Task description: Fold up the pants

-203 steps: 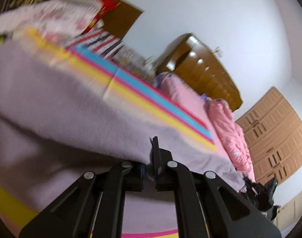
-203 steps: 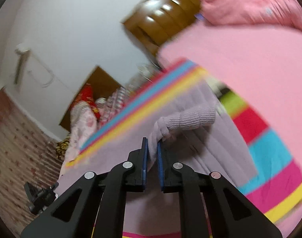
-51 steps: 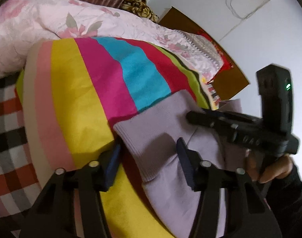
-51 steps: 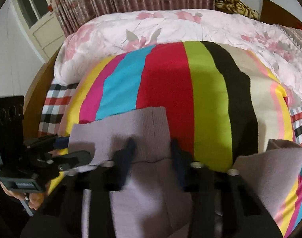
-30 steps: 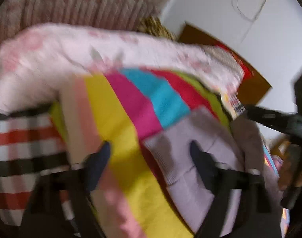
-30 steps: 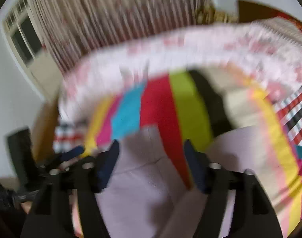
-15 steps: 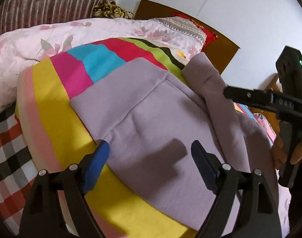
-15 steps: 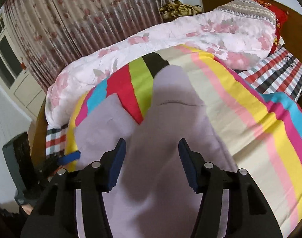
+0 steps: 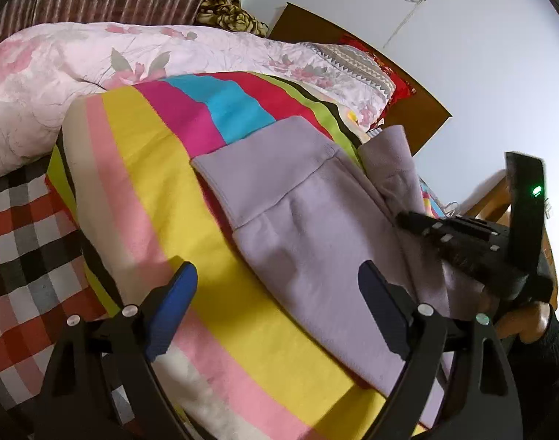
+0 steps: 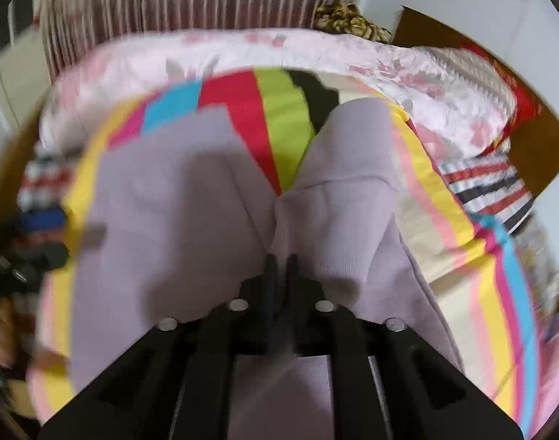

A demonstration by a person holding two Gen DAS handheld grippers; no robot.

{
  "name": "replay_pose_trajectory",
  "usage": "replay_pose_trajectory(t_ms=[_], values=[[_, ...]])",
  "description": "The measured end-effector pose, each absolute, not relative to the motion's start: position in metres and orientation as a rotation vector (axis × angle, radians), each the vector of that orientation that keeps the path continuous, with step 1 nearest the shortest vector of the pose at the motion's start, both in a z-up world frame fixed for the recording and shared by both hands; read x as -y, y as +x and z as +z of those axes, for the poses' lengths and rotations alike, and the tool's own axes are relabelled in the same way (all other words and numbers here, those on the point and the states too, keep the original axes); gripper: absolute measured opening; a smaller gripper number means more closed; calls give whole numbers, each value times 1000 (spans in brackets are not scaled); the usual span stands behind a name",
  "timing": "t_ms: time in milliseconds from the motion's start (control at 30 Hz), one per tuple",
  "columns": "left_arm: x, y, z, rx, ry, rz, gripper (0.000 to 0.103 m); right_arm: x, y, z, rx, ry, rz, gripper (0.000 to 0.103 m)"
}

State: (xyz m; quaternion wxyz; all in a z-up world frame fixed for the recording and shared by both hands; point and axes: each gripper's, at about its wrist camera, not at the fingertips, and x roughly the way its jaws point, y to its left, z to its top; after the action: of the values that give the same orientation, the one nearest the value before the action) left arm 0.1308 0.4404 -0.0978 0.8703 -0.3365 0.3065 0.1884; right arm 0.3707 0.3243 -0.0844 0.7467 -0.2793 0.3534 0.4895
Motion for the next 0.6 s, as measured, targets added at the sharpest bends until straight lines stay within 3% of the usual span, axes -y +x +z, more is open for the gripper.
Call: replay_pose_trajectory(t_ms=[133, 267, 300, 333, 400, 567, 600], values=[[-447, 119, -87, -581, -748, 373, 89, -306, 366, -36, -755, -350, 1252, 5], [-453, 107, -78, -496, -810, 363, 90, -319, 340, -13, -795, -275, 1462, 5], [-454, 108, -78, -501, -810, 369, 91, -328, 335, -21, -834, -327, 1478, 8], [-455, 110, -81, -524, -809, 379, 91, -342, 327, -38, -855, -439, 1448, 22], [-456, 112, -89, -555, -818, 391, 90, -355, 322, -67, -941, -536, 1419, 33], [-461, 105, -91, -538, -845, 347, 89, -330, 348, -79, -999, -391, 1401, 39], [-462, 106, -89, -525, -845, 332, 86, -319, 360, -73, -984, -336, 1403, 48]])
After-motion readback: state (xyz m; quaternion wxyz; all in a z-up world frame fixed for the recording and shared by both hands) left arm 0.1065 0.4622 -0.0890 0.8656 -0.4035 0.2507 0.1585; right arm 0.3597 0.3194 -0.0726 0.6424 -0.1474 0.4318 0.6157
